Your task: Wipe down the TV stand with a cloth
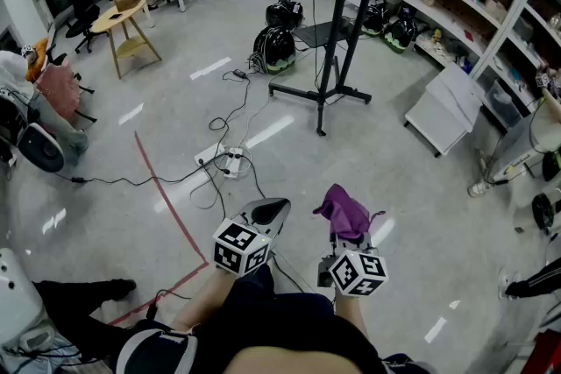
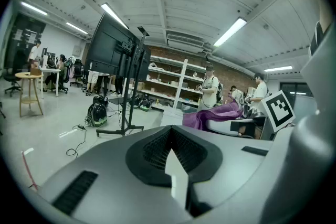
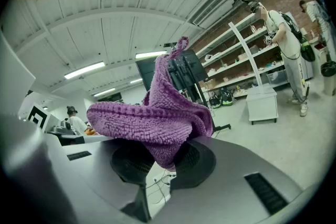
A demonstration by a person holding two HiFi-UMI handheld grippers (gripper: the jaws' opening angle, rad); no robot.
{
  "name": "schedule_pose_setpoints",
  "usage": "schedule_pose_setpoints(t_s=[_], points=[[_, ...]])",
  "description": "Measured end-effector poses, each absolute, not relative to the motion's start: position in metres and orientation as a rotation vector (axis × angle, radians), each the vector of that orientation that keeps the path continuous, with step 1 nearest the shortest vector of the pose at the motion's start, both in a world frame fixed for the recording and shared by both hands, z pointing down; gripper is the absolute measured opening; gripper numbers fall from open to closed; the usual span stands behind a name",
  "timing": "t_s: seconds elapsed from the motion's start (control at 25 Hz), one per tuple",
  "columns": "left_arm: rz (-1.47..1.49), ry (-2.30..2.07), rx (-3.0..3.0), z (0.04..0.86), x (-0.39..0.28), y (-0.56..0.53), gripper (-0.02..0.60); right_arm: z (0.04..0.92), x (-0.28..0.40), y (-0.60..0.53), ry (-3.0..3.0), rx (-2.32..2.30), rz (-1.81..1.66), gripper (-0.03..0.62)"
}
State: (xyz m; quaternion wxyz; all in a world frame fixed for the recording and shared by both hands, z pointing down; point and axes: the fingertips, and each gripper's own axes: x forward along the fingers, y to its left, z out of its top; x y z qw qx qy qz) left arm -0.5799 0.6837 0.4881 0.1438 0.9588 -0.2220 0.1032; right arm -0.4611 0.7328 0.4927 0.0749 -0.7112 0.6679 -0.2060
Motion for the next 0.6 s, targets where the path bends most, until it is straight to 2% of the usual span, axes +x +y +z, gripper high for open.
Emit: schedule_pose_setpoints(t_s=[0.6], points=[[0.267,-0.482,2.749,0.498,-0.606,0.606,0.006,0.487,-0.496,0.650,1.887,-2.217,-0.578,0.064]])
